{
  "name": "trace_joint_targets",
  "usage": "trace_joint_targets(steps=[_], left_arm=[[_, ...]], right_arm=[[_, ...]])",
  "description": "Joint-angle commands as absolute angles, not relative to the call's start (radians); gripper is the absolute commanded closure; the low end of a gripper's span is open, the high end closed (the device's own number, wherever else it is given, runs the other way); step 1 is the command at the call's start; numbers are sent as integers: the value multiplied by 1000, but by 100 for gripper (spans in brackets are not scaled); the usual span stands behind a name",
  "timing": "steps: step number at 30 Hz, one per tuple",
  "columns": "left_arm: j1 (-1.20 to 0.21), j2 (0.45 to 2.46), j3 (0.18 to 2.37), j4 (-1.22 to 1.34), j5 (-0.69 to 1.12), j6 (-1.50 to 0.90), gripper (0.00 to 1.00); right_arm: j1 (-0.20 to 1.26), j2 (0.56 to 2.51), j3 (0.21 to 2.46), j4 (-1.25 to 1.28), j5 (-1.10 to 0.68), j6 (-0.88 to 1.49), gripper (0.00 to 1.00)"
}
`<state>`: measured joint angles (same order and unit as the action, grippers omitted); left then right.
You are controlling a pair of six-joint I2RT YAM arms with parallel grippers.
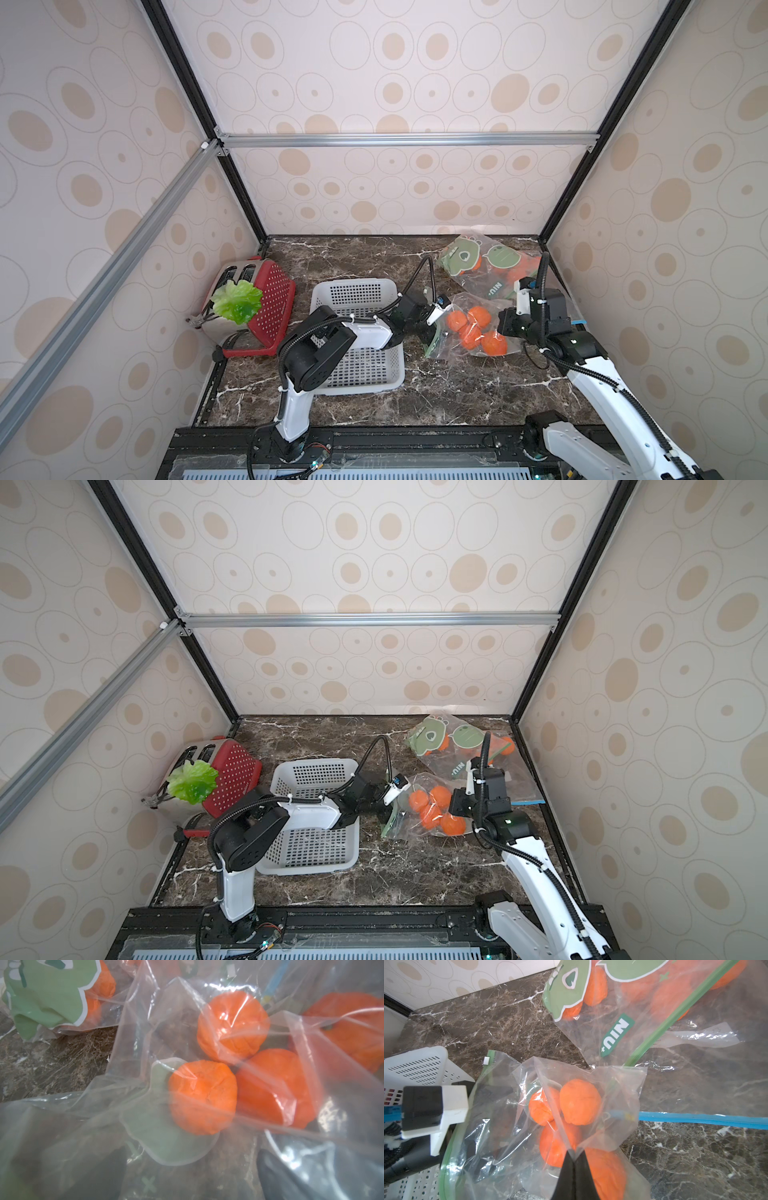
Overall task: Open the zip-top bag and take out the orange
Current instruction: Pick up the orange from the zipper food storage bag.
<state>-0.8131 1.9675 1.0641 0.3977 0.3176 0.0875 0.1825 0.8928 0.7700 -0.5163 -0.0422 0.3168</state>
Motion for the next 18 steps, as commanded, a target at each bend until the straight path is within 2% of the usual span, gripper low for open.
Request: trace_joint_targets(steps=[1,6,11,18], left_arm=[[-805,2017,1077,466,355,108,1],[-805,2058,1076,544,346,105,1],[-804,2093,1067,629,400,107,1],[-804,2123,1081,634,474,128,1]], right_arm=[[176,911,796,-551,-78,315,100],[176,893,771,-520,-78,308,100],[176,827,797,-525,-159,326,100],[176,778,793,-575,-82,306,100]])
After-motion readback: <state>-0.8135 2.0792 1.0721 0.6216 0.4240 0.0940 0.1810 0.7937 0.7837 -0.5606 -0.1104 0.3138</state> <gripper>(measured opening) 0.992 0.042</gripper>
